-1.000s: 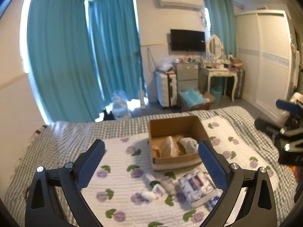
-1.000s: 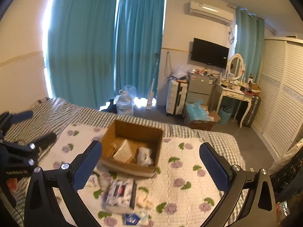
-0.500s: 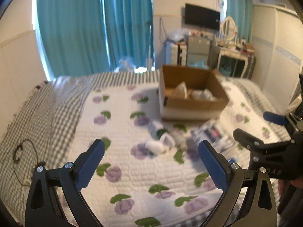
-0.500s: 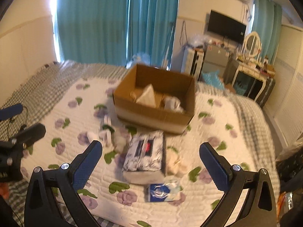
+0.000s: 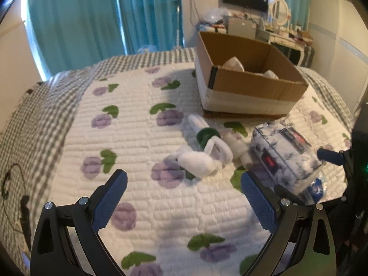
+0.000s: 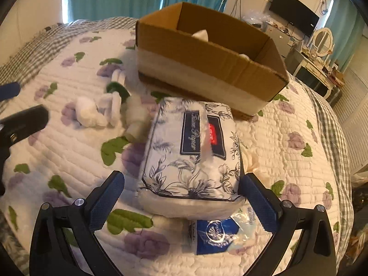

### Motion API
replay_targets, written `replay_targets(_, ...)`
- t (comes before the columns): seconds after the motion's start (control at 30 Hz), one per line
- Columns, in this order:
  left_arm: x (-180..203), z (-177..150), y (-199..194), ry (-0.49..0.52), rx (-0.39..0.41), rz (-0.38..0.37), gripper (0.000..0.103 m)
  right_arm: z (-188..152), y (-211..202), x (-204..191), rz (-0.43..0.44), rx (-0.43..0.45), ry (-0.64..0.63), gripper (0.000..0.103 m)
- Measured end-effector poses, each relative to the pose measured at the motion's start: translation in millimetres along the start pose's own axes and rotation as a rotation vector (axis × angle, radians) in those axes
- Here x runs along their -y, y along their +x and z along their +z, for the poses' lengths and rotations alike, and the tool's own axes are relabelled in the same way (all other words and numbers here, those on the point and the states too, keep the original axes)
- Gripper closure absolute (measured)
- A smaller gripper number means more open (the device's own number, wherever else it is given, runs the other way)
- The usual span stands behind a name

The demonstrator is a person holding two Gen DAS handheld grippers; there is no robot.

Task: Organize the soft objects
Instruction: 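Grasp the floral tissue pack with the right tool, then grasp the white plush bunny with the left tool while the right holds the tissue pack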

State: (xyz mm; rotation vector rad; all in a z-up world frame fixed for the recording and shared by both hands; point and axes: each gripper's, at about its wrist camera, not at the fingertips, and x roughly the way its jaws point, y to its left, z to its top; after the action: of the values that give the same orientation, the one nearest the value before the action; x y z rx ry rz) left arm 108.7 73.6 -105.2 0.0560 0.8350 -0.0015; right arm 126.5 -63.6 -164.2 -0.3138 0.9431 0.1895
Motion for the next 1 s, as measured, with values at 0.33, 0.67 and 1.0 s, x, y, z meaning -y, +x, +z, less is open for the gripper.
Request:
replay_targets(0.33,7.9,3.2,49.5,0.037,-0.049,-0.033,0.004,20.6,-6.1,37.0,0.036,0.13,0.112,0.026)
replay_targets(0.67,10.2,-2.9,66.4,0.057,-0.1,-0.135,0.064,26.1,8.0,48.4,0.097,0.11,0.167,0.026)
replay_targets(1.0,3.6,-2.2,9.6,0.035,-0.055,-0.145,0.066,16.6,-22.5,49.0,0.095,0.123,0.187,0.026)
